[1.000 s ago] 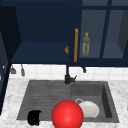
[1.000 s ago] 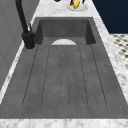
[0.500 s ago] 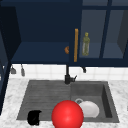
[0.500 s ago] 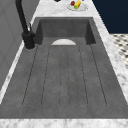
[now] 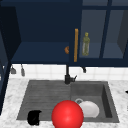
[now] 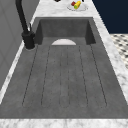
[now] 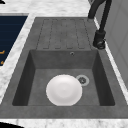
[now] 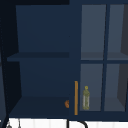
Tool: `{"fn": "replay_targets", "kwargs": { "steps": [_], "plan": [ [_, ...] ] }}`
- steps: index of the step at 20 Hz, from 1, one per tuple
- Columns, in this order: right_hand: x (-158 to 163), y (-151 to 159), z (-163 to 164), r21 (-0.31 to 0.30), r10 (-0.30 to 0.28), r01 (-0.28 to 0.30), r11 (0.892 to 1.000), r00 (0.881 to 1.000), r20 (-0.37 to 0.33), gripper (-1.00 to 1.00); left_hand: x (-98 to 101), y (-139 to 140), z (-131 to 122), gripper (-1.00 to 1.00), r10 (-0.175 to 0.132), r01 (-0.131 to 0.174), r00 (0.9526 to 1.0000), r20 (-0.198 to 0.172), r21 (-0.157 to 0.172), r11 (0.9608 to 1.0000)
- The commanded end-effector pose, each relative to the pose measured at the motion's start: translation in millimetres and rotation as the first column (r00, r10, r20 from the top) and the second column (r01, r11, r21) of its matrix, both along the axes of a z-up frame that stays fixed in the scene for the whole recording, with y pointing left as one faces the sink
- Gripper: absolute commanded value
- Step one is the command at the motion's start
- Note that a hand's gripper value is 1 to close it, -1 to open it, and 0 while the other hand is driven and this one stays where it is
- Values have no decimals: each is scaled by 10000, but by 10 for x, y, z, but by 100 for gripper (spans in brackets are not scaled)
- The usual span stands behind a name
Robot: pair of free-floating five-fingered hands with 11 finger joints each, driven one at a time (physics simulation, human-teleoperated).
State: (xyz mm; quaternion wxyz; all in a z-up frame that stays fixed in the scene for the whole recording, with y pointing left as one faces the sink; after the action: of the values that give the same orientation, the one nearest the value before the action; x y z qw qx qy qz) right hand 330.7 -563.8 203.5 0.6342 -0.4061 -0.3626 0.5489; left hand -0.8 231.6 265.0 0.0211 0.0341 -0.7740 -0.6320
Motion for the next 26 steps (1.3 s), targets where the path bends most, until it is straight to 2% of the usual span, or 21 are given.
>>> {"fn": "replay_targets", "kwargs": {
  "steps": [1, 2, 5, 6, 7, 10, 12, 17, 20, 26],
  "plan": [
    [26, 107, 46, -667, 132, -132, 9977, 9999, -5, -100, 0, 0, 0, 0, 0, 0, 10000, 0, 0, 10000],
    [4, 50, 7, 106, 74, -74, 9999, 10000, 2, -100, 0, 0, 0, 0, 0, 0, 10000, 0, 0, 10000],
    [18, 136, -22, 280, 307, -301, 9992, 9994, -183, -100, 0, 0, 0, 0, 0, 0, 10000, 0, 0, 10000],
    [48, 289, 17, 196, 351, -346, 9992, 9991, -252, -100, 0, 0, 0, 0, 0, 0, 10000, 0, 0, 10000],
    [122, 317, 33, 328, 296, -273, 9991, 9970, -721, -100, 0, 0, 0, 0, 0, 0, 10000, 0, 0, 10000],
    [90, 592, 115, 184, 131, -114, 9998, 9957, -922, -100, 0, 0, 0, 0, 0, 0, 10000, 0, 0, 10000],
    [79, 683, 158, 229, -109, 129, 9997, 9961, -872, -100, 0, 0, 0, 0, 0, 0, 10000, 0, 0, 10000],
    [68, 939, 280, 760, -99, 139, 9970, 9986, -528, -100, 0, 0, 0, 0, 0, 0, 10000, 0, 0, 10000],
    [64, 1047, 395, 858, -364, 367, 9956, 9993, -56, -100, 0, 0, 0, 0, 0, 0, 10000, 0, 0, 10000],
    [58, 1299, 546, 1191, -401, 359, 9922, 9987, 329, -100, 0, 0, 0, 0, 0, 0, 10000, 0, 0, 10000]
  ]
}}
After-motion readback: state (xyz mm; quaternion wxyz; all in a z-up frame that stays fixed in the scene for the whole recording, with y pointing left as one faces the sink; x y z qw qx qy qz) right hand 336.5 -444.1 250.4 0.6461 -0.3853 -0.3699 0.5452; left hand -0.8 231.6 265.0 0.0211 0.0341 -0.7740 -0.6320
